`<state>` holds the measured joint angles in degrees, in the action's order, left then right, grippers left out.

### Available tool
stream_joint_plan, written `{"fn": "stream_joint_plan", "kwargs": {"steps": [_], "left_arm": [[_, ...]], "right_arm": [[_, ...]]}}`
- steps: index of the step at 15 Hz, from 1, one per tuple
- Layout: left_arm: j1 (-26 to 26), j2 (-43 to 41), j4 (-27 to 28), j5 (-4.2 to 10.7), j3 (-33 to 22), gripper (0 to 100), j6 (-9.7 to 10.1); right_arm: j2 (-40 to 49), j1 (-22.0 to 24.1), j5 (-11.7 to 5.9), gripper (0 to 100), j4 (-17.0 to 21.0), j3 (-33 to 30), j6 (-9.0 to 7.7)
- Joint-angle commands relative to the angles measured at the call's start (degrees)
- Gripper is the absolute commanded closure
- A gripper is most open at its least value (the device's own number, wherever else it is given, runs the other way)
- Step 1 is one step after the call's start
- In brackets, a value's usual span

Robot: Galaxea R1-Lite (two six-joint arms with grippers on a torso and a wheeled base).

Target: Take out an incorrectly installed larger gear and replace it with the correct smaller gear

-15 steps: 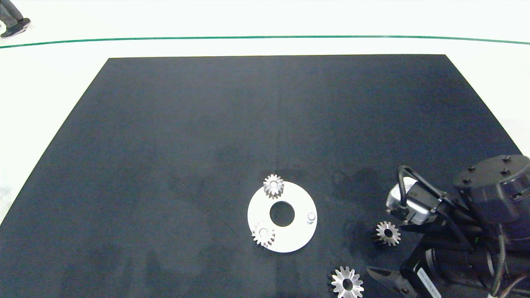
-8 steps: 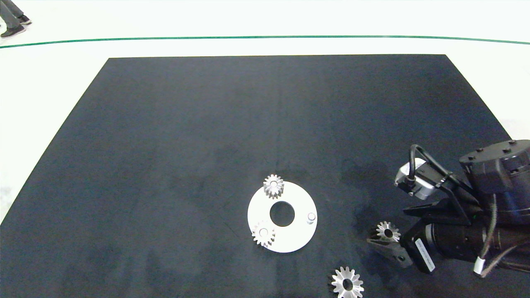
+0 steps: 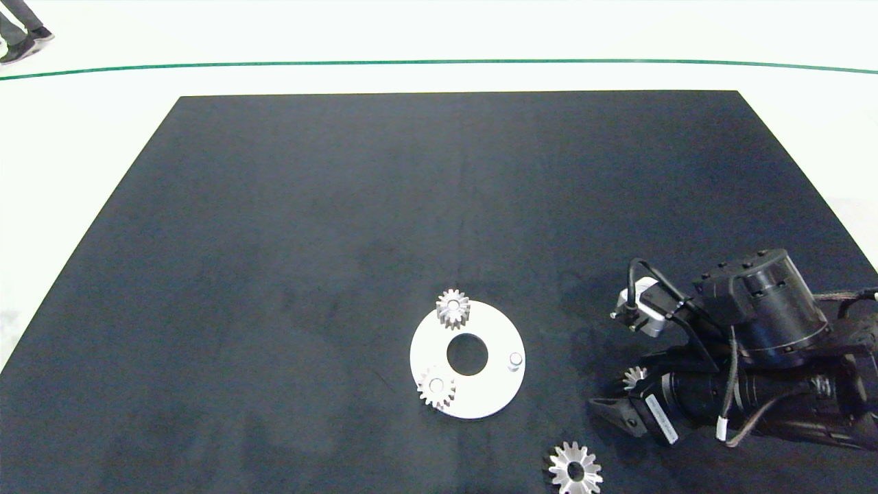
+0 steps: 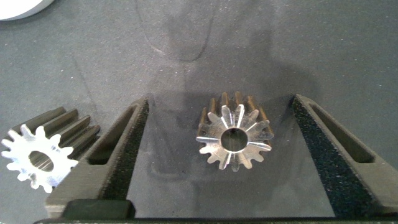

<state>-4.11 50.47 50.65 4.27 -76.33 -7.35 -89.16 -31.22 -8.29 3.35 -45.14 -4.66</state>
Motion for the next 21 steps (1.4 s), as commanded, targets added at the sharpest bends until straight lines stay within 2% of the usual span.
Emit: {"fn": "stream_joint_plan", "kwargs": {"steps": [1, 9, 21], "left_arm": [[0.07, -0.02, 0.32, 0.04, 0.04, 0, -0.03], [-0.02, -0.02, 0.32, 0.04, 0.04, 0, -0.03], [-0.02, -0.02, 0.32, 0.04, 0.12, 0, -0.03]], "right_arm": [[-0.75, 0.37, -0.15, 14, -0.45, 0.14, -0.09], [1.80, 0.19, -2.08, 30, 0.16, 3.13, -0.97], [1.18, 0.02, -2.17, 54, -0.63, 3.13, -0.97]]}}
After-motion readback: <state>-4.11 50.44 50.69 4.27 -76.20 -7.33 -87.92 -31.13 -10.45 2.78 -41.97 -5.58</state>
